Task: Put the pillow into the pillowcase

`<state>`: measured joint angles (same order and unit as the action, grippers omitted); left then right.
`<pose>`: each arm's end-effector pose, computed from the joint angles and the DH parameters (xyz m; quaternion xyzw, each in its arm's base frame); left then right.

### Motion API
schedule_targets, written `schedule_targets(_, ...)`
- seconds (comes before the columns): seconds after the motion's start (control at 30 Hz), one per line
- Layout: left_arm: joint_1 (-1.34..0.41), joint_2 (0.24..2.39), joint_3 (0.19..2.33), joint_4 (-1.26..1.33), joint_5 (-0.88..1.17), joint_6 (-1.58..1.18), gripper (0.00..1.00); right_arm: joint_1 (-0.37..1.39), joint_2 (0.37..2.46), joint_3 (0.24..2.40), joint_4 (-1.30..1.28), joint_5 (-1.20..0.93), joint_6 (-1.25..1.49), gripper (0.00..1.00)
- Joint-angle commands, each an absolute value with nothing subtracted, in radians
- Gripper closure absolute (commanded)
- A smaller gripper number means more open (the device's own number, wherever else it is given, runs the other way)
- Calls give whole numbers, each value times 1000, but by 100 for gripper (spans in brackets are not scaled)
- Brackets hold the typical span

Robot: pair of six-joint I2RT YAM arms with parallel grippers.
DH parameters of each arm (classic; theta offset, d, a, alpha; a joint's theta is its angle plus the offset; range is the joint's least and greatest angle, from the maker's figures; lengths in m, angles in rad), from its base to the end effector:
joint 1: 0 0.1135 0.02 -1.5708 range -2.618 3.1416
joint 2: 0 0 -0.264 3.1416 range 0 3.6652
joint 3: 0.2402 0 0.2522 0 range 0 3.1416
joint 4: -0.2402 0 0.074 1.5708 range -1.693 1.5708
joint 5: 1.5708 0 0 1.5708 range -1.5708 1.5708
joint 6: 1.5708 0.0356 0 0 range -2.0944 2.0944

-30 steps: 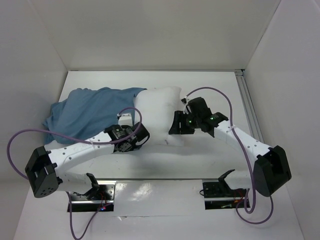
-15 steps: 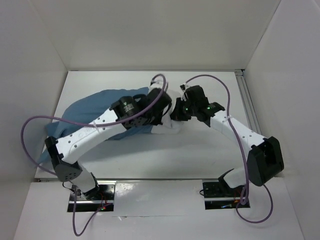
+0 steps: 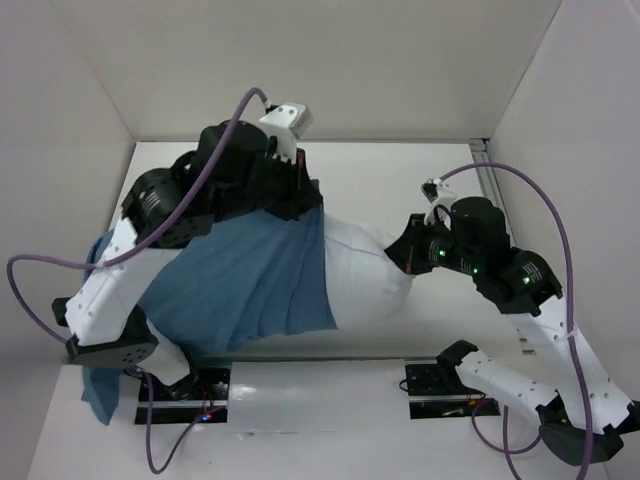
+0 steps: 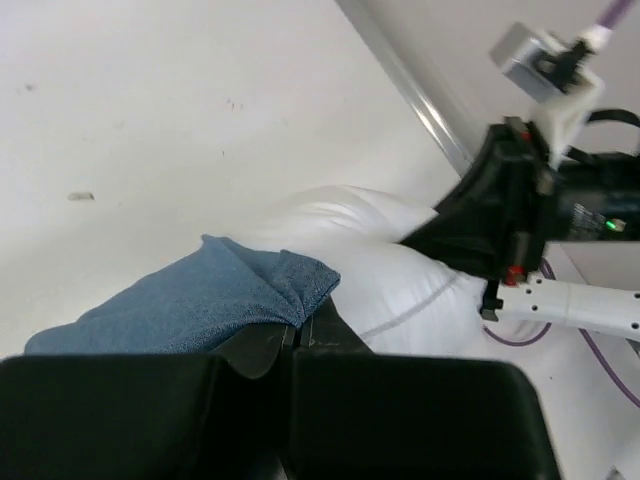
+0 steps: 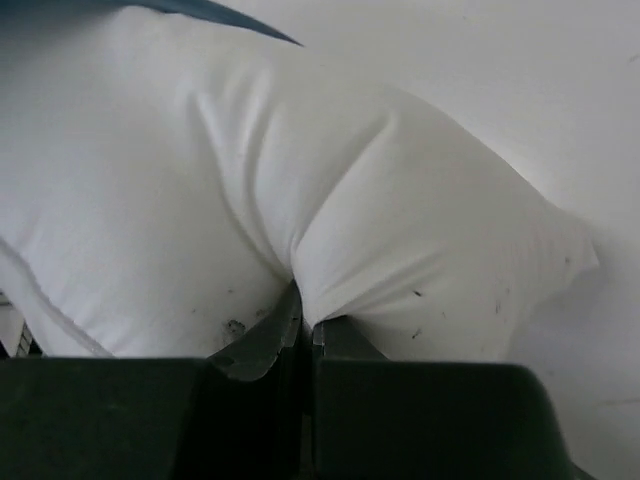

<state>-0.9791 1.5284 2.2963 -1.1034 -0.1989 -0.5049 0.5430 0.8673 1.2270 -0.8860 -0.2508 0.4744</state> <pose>0.1431 -0.2004 0.5547 0.1347 0.8020 -0.3298 0.4795 0.1249 0.0857 0.4027 -0.0918 0.8572 0.3357 0.3795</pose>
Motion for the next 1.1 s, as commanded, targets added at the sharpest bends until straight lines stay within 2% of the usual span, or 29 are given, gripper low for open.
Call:
schedule_targets(0.0,-770,1659,2324,-859,-7,-537,100,560,945,1235,-1065,-311,460,100)
schedule_targets(0.1,-629,1839,2351,-835,110,-537,100,560,1071,1221,-1003,-281,445,100)
schedule_targets(0.17,-595,1938,2408,-834,62,-508,100,545,1168,1236,-922,-211,445,100)
schedule_targets(0.2,-574,2021,2478,-850,61,-473,95,525,1271,1267,-890,-175,419,100)
schedule_targets(0.23,-565,2049,2517,-867,61,-456,75,440,1320,1282,-853,-175,419,100)
schedule_targets(0.27,-565,2063,2545,-879,61,-442,32,387,1365,1299,-789,-175,419,75)
schedule_targets(0.3,-555,2063,2545,-890,61,-430,21,336,1432,1316,-754,-184,419,53)
schedule_targets(0.33,-555,2010,2516,-890,43,-410,14,243,1451,1316,-717,-195,446,37)
schedule_targets(0.37,-555,1972,2476,-879,17,-396,11,204,1451,1316,-650,-216,465,27)
schedule_targets(0.4,-566,1935,2397,-879,-6,-382,12,168,1451,1293,-614,-266,494,24)
schedule_targets(0.5,-600,1801,2236,-910,-121,-371,29,65,1375,1240,-517,-320,505,22)
schedule_targets(0.57,-630,1747,2139,-922,-135,-371,29,26,1330,1197,-508,-337,514,19)
schedule_targets(0.67,-701,1695,1987,-934,-211,-393,20,26,1243,1103,-497,-451,514,11)
schedule_targets(0.73,-750,1669,1890,-945,-294,-402,15,61,1207,1060,-483,-504,514,7)
schedule_targets(0.83,-759,1669,1820,-945,-293,-416,14,165,1126,987,-526,-471,555,2)
schedule_targets(1.03,-770,1700,1732,-934,-343,-426,18,281,1022,848,-505,-465,653,1)
schedule_targets(1.07,-770,1700,1721,-934,-389,-426,23,296,1022,836,-489,-465,653,1)
